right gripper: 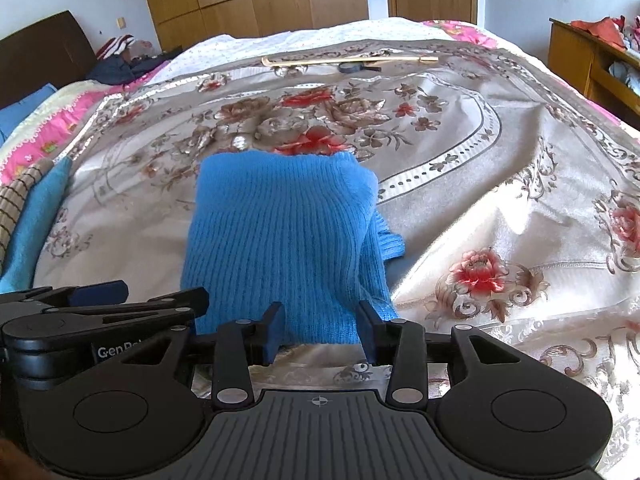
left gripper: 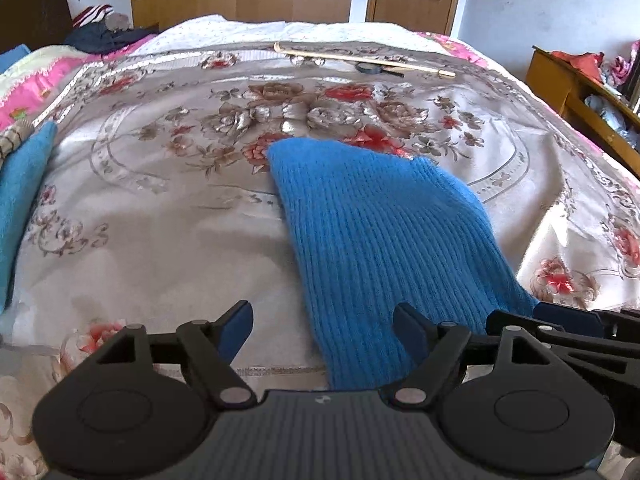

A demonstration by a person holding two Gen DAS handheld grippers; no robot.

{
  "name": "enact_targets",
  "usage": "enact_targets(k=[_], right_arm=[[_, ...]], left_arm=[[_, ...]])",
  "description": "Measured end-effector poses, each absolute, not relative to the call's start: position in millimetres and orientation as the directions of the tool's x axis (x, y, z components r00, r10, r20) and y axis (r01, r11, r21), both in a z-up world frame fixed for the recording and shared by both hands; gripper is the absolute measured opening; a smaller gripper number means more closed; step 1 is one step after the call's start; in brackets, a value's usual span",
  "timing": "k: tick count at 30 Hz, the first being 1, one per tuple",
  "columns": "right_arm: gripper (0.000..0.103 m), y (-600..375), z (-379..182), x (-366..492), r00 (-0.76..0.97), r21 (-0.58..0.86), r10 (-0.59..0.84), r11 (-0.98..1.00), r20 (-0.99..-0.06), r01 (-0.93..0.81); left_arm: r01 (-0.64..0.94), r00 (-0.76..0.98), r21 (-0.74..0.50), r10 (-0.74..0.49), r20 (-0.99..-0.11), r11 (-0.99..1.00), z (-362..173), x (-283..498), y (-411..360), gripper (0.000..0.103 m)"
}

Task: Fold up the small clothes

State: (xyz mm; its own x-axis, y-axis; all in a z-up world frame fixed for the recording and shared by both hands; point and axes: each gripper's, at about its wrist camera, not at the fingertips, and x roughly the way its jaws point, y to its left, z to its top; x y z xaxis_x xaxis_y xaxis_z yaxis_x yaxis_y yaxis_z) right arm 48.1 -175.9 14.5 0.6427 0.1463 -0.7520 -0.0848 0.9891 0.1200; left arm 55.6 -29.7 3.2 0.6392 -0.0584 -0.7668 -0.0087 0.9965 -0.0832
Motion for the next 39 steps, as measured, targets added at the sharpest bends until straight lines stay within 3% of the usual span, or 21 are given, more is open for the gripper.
enact_targets(k=[9,16,20,39], right_arm=[[0.041,-171.8,24.8,63.9,0.612,0.086,0.130,0.991,-0.780,-0.102],[0.044,-168.2,26.1,67.9,0.601,0.068,0.119,0.992,-0.790,-0.107],[0.052,-169.8,26.7,69.0,0.605,0.076,0.125,0.991,-0.787,-0.106],[0.052,-172.5,25.1,70.3,0.610,0.099,0.136,0.991,-0.781,-0.094]], left_arm=[[-0.043,0.583,-0.110,-0.065,-0.810,0.993,7.4,71.5,-25.1,0.088],[-0.043,0.560,-0.055,-0.022,-0.828,0.998,7.6,75.1,-28.6,0.088],[-0.058,0.569,-0.065,-0.021,-0.822,0.996,10.0,75.2,-24.1,0.088],[-0.083,0.583,-0.058,0.001,-0.812,0.995,8.6,77.3,-23.1,0.095]])
